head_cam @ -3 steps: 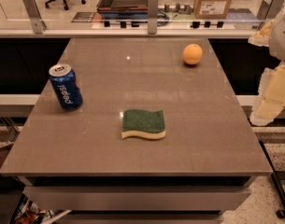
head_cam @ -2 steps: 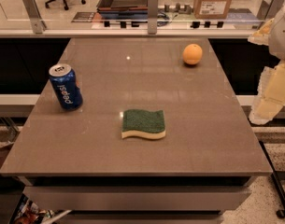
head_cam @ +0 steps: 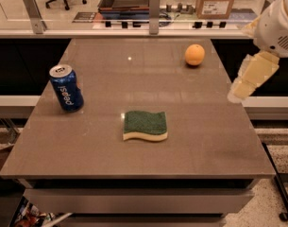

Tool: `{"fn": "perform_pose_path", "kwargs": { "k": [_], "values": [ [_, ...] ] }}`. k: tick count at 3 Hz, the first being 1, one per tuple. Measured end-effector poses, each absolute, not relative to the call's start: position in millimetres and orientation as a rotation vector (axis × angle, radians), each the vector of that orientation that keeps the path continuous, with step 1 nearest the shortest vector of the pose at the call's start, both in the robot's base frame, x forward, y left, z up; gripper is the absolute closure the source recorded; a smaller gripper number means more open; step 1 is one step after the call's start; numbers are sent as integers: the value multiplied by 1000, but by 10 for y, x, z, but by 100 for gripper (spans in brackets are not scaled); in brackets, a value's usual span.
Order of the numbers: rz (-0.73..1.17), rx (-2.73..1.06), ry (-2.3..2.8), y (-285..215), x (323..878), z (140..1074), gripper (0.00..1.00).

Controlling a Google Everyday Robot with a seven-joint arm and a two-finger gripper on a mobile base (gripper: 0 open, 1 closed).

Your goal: Move orange near pepsi can

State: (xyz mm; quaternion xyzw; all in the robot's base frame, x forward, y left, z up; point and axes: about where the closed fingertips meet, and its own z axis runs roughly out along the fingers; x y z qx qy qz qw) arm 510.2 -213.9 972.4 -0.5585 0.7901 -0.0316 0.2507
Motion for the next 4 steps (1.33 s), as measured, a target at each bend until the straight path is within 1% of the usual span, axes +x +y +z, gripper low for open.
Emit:
{"fn": "perform_pose_path", "kwargs": {
  "k": [3,4],
  "values": [
    [-41,-1161,2232,-2252,6353,9257,0],
    [3,-1068,2236,-2290,6751,9101,0]
  ]
}}
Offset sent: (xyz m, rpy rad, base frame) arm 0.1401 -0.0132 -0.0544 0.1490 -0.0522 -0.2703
